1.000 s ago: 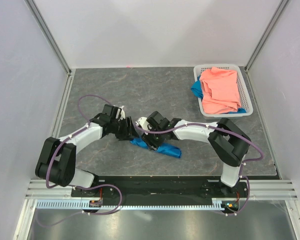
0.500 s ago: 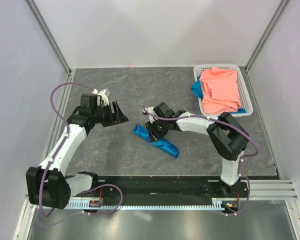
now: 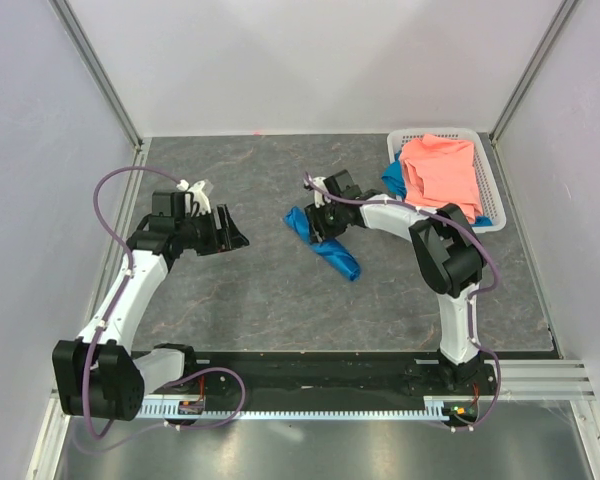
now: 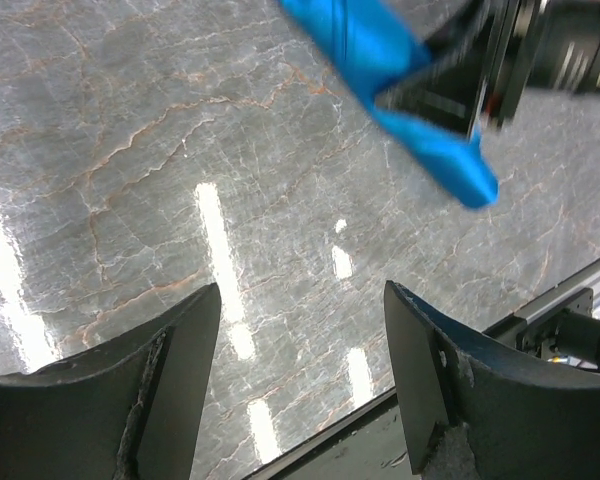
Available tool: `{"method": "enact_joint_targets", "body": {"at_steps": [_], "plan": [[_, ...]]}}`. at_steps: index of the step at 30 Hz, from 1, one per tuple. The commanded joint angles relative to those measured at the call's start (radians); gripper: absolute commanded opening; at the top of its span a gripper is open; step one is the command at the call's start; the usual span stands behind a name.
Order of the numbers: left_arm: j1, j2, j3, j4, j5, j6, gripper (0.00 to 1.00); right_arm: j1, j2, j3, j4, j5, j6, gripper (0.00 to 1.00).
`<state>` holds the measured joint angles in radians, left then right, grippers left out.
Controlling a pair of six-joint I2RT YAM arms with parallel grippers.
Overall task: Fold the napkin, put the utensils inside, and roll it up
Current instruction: Roll the napkin with the utensil
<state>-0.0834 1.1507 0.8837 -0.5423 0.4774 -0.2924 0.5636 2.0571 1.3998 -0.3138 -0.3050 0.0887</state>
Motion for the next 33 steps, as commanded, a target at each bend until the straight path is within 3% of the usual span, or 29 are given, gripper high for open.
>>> {"method": "enact_joint_targets", "body": {"at_steps": [1, 4, 8, 10, 12, 21, 25, 29, 33], "plan": [[0.011, -0.035, -0.025, 0.045, 0.056, 0.061, 0.74, -0.03, 0.095, 0.03, -0.13, 0.132, -0.079, 0.53], [0.014, -0.052, -0.029, 0.057, 0.059, 0.062, 0.74, -0.031, 0.08, 0.044, -0.131, 0.109, -0.113, 0.65], [0.022, -0.074, -0.037, 0.076, 0.053, 0.05, 0.77, -0.03, 0.042, 0.056, -0.131, 0.078, -0.141, 0.91], [0.027, -0.086, -0.045, 0.09, 0.056, 0.045, 0.8, -0.03, 0.023, 0.065, -0.13, 0.076, -0.152, 0.97], [0.031, -0.094, -0.051, 0.094, 0.055, 0.044, 0.85, -0.03, -0.005, 0.077, -0.133, 0.09, -0.165, 0.98], [0.039, -0.175, -0.094, 0.188, 0.041, 0.007, 0.89, -0.051, -0.166, 0.175, -0.171, 0.227, -0.176, 0.98], [0.042, -0.239, -0.104, 0.219, 0.026, 0.006, 0.9, -0.051, -0.302, 0.134, -0.16, 0.238, -0.175, 0.98], [0.042, -0.316, -0.138, 0.268, 0.012, 0.001, 0.9, -0.051, -0.549, -0.051, -0.052, 0.23, -0.139, 0.98], [0.042, -0.394, -0.161, 0.3, -0.017, 0.002, 0.9, -0.051, -0.847, -0.407, 0.166, 0.294, -0.089, 0.98]]}}
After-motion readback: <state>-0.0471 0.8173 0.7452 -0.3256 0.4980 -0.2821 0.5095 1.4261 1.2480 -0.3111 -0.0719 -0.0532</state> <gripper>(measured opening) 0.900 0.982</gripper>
